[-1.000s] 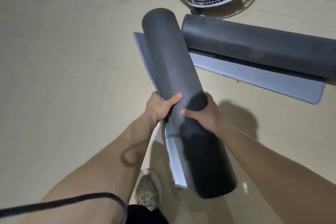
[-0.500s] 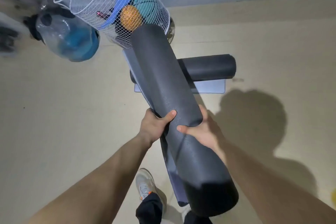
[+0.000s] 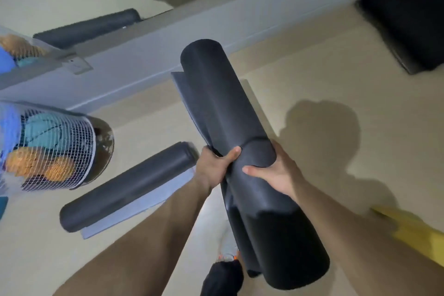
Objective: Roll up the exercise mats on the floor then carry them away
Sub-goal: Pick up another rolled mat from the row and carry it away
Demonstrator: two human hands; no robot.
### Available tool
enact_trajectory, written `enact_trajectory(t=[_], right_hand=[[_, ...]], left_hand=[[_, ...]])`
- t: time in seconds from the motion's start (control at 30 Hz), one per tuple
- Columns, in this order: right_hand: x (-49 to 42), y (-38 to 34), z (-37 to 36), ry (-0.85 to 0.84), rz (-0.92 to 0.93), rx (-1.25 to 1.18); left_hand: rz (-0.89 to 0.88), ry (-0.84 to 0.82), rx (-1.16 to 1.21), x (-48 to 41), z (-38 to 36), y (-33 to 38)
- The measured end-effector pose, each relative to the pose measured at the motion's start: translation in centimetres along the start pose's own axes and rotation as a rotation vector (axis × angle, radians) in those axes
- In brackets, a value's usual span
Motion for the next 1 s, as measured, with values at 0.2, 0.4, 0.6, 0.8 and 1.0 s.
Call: enact_trajectory(t=[0.2, 0.4, 0.6, 0.8, 1.0], right_hand=[[-7.1, -0.6, 13.5, 0.124, -0.040, -0.178], [-13.6, 0.2, 27.1, 0.223, -0.065, -0.188], [-21.6, 1.3, 39.4, 0.264, -0.143, -0.215], [-31.4, 1.3, 50.3, 0.305, -0.200, -0.203], [-44.2, 2.3, 59.8, 0.283, -0.247, -0.171]], left_hand=[[-0.088, -0.089, -0.144, -6.7, -10.6, 12.9], [-0.113, -0.166, -0.237, -13.3, -22.4, 22.8], [-0.094, -0.202, -0.325, -20.6, -33.4, 32.1], [-0.116, -0.240, -0.357, -28.9, -43.1, 40.7], [-0.081, -0.280, -0.337, -40.1, -52.5, 47.6]])
Point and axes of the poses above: each hand's wrist, its own x-axis away from the middle knuckle, its own z-axis out of the back of the hand, y = z × x, the point moved 3 cm from there along -x, towards the middle knuckle, and after that the axes turned 10 degrees about -x, right-handed, at the moved point
